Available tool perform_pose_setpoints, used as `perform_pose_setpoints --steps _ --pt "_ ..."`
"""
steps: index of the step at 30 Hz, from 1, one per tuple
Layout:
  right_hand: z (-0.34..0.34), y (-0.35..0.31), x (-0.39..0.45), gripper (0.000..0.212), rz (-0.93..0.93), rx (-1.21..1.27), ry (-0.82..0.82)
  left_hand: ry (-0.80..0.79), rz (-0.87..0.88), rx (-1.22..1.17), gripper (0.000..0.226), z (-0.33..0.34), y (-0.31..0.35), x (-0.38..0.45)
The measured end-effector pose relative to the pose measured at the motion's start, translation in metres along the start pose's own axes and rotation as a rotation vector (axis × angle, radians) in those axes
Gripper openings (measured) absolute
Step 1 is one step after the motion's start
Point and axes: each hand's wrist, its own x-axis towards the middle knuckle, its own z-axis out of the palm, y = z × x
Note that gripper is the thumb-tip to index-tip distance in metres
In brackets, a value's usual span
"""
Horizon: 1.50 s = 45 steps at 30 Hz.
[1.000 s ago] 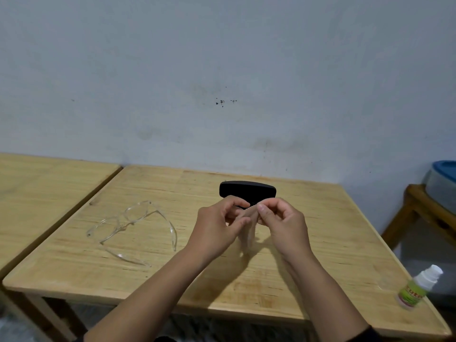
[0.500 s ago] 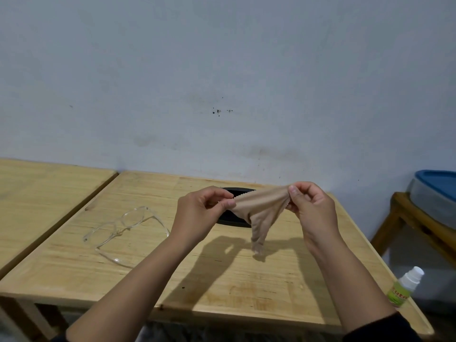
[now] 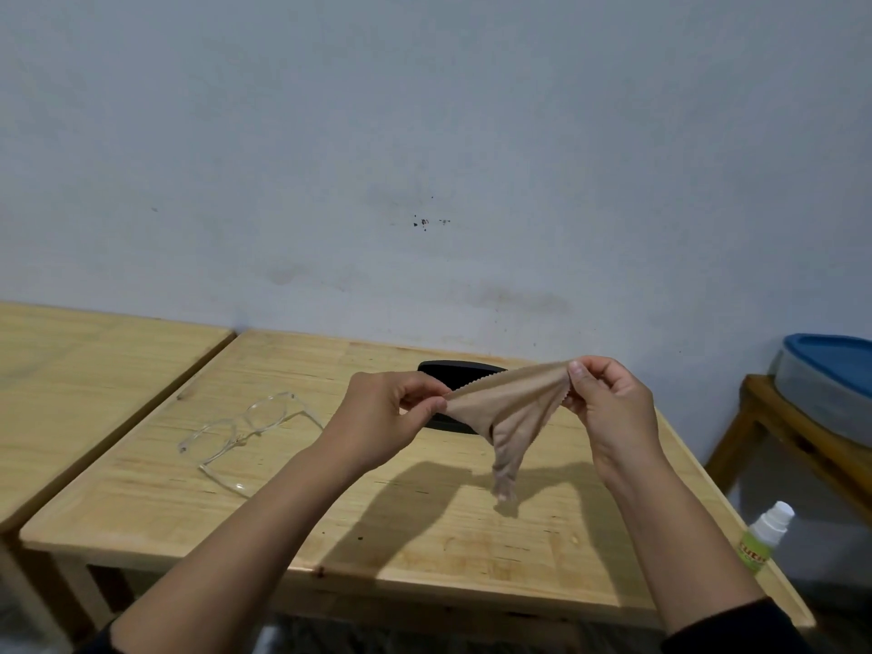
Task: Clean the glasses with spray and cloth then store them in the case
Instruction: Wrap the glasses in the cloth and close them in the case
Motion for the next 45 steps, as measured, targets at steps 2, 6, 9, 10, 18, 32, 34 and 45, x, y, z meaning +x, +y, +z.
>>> perform_pose_setpoints --steps 2,6,9,10,18,32,34,45 --pt "-0.002 0.001 -0.001 0.015 0.001 -0.008 0.003 0.024 -0.017 0.022 0.006 -0.003 0.000 0.000" --pt "-0.008 0.002 0.000 0.013 -0.001 -0.029 0.021 0.085 -0.015 0.052 0.006 -0.010 0.002 0.006" --pt "-0.012 0.003 0.003 0.010 0.004 -0.068 0.016 0.151 0.048 0.077 0.004 -0.015 0.003 0.016" --pt "-0.014 0.004 0.005 0.010 0.008 -0.083 0.016 0.165 0.065 0.081 0.005 -0.016 0.003 0.020" --pt "-0.022 0.018 0.022 0.011 0.097 -0.129 0.031 0.193 0.148 0.197 0.013 0.001 -0.002 0.050" --pt "-0.013 0.018 0.060 0.018 0.056 0.062 0.057 0.284 0.091 0.143 0.006 0.021 -0.008 0.084" --pt "-0.016 0.023 0.055 0.019 0.052 0.047 0.014 0.286 0.105 0.153 0.005 0.022 -0.014 0.079" --pt "-0.082 0.073 -0.018 0.005 0.471 -0.375 -0.536 -0.457 -0.125 0.264 0.015 0.033 -0.062 -0.029"
